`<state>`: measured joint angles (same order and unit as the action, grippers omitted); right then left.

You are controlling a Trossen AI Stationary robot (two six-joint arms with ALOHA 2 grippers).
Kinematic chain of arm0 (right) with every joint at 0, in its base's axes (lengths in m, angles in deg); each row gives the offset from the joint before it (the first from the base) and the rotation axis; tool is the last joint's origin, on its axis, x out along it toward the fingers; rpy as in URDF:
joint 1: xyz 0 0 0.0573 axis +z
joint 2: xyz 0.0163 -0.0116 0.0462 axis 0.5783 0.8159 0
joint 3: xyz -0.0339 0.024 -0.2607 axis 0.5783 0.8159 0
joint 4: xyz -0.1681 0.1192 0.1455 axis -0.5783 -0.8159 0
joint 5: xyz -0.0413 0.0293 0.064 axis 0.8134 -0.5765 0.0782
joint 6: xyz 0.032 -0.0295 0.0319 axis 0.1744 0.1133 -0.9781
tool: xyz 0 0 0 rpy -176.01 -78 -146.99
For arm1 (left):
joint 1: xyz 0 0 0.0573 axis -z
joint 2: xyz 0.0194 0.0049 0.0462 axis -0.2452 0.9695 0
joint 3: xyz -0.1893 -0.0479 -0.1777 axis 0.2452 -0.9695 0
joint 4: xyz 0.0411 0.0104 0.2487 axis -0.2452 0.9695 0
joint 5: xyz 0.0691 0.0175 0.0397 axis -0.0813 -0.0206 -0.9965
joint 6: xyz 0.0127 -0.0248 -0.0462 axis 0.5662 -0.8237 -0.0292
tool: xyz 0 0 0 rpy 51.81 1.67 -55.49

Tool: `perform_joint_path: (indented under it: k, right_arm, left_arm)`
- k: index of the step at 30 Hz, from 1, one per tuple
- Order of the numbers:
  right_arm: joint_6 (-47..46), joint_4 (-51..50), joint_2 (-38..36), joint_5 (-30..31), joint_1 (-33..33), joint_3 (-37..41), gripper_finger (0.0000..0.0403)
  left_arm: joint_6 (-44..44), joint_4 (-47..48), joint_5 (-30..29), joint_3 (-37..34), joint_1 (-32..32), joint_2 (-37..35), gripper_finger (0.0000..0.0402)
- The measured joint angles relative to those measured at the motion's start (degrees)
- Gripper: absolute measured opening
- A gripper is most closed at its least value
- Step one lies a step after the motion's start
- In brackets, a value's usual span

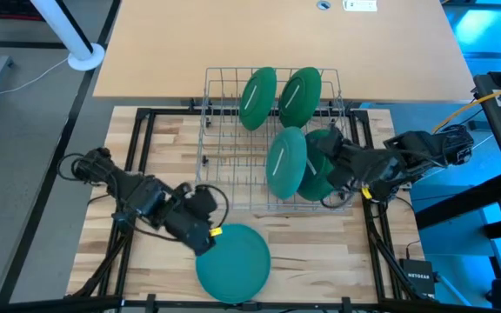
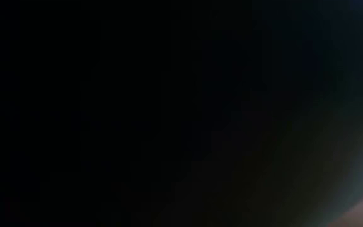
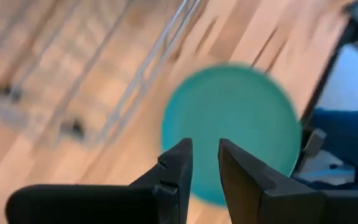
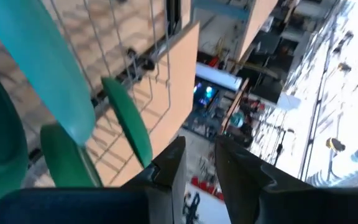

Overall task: Sort dishes
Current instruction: Put the blue plate into the dish rack

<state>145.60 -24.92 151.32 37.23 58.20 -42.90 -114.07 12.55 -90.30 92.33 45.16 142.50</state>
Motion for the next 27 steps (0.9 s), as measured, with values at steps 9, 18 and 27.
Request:
perform_joint_path:
  k: [9,18,27]
  right_arm:
    - [-9.2,-0.1,0.0,-0.4,10.3,-0.1,0.0089]
    - [-20.5,-0.2,0.0,-9.1,19.4,-0.1,0.0089]
    - [-24.4,-0.1,0.0,-13.5,24.6,-0.1,0.0089]
  left_arm:
    - [-11.7,5.0,0.6,0.0,4.0,3.5,0.007]
    - [-15.9,6.0,6.6,0.0,3.9,11.5,0.007]
    - [-4.7,5.3,6.7,-0.1,2.6,21.3,0.007]
